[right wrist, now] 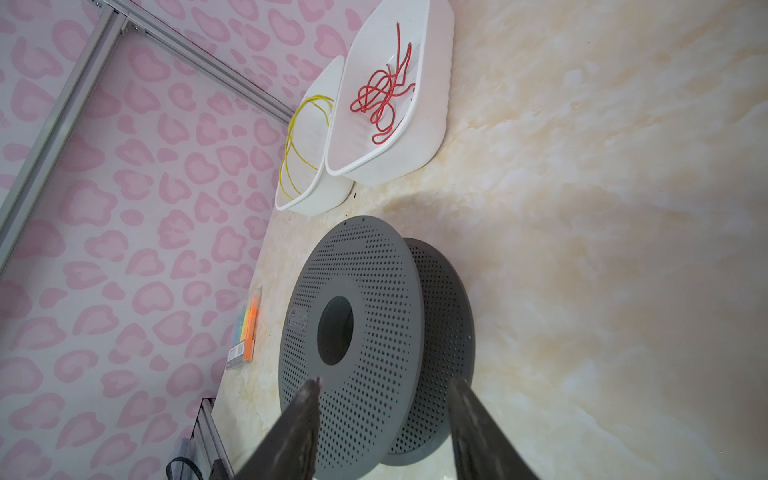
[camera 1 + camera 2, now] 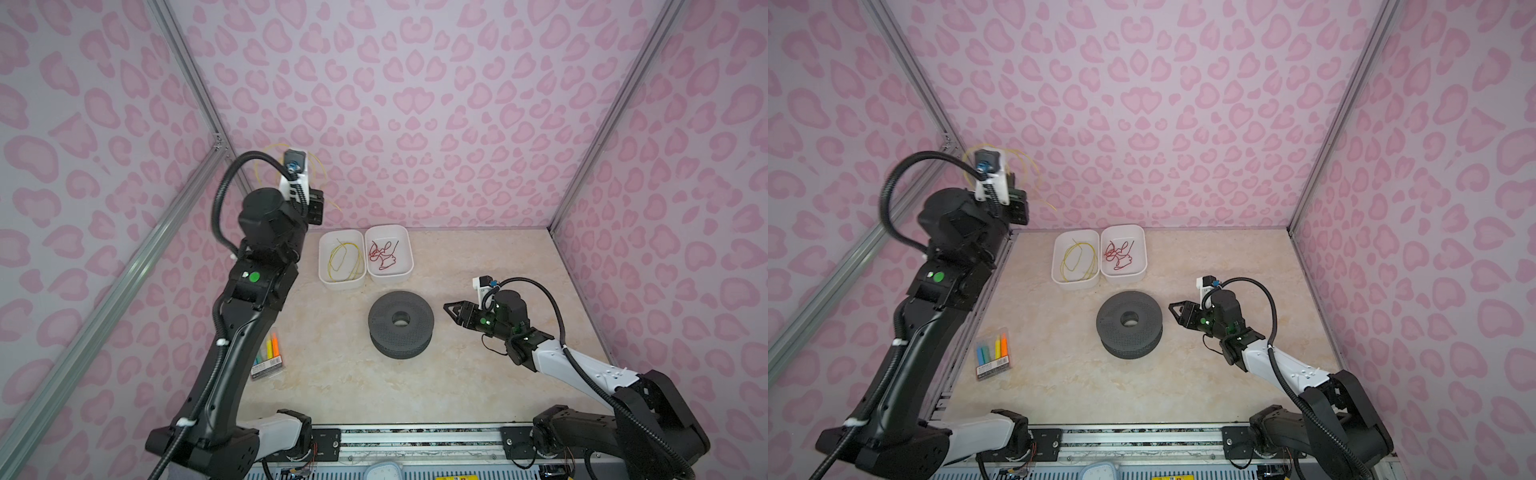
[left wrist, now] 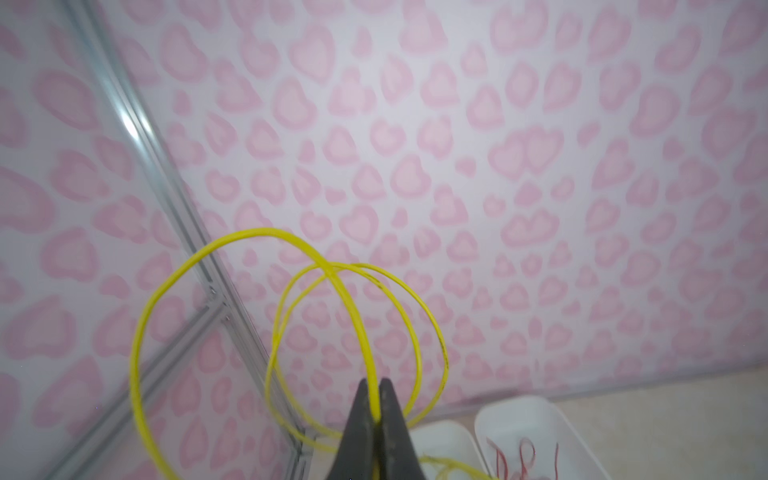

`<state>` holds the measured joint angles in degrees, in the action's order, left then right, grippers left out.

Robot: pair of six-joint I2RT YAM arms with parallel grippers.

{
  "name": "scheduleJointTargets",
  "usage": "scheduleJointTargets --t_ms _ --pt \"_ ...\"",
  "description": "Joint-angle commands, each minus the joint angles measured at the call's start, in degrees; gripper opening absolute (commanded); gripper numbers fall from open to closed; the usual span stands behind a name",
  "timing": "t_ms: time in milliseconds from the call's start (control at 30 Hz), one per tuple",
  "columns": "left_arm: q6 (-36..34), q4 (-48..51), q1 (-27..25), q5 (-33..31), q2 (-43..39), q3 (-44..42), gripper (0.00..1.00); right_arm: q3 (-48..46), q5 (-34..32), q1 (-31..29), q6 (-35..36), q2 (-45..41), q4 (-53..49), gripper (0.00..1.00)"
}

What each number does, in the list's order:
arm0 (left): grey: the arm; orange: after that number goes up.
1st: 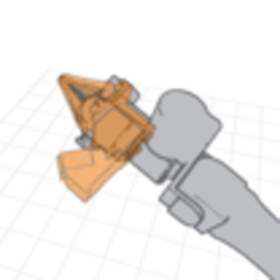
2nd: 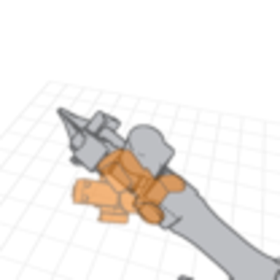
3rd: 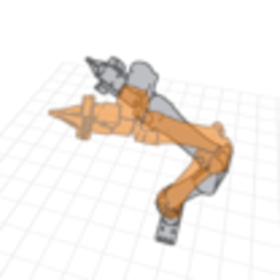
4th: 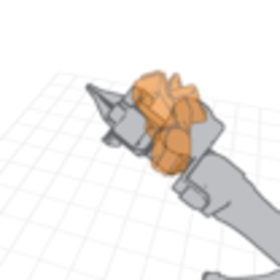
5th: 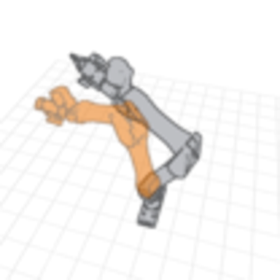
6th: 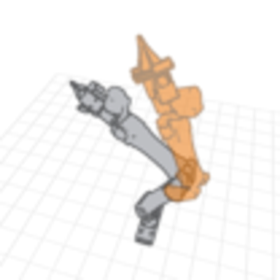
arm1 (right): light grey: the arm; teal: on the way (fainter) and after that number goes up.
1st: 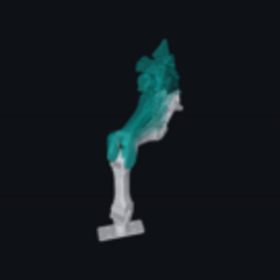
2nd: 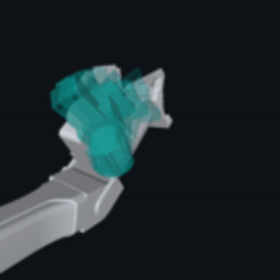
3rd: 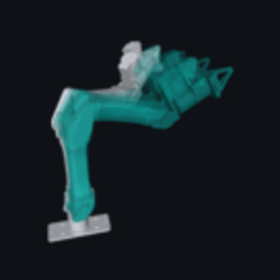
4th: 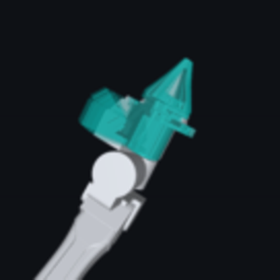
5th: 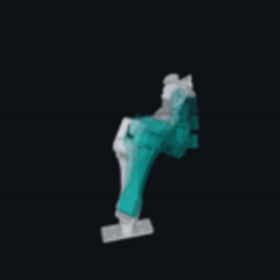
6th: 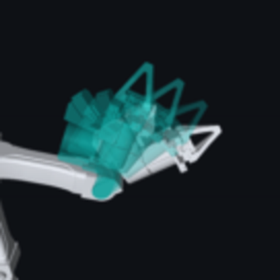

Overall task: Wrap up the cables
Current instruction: 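Lift the yellow cable up out of its tray with the left gripper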

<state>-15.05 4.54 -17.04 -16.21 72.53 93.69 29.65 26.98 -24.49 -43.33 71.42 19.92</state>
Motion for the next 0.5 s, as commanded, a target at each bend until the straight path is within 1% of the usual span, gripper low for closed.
scheduleJointTargets --t_ms 0,167,400,467 --pt "0.26 1.67 0.02 3.75 1.11 -2.80 0.03 0.32 -0.83 -0.12 0.96 -0.63 -0.60 0.51" --pt "5.05 5.72 -0.04 10.14 1.88 -2.59 0.03 0.08 -1.42 -0.20 1.30 -1.87 -1.64 0.51" --pt "11.40 5.82 -0.50 17.59 0.62 -8.34 0.03 0.67 -1.84 -0.16 2.26 -2.75 -3.30 0.51" --pt "14.33 5.82 -0.48 18.23 0.91 -10.01 0.03 1.00 -2.35 -0.18 2.53 -2.91 -3.77 0.51"
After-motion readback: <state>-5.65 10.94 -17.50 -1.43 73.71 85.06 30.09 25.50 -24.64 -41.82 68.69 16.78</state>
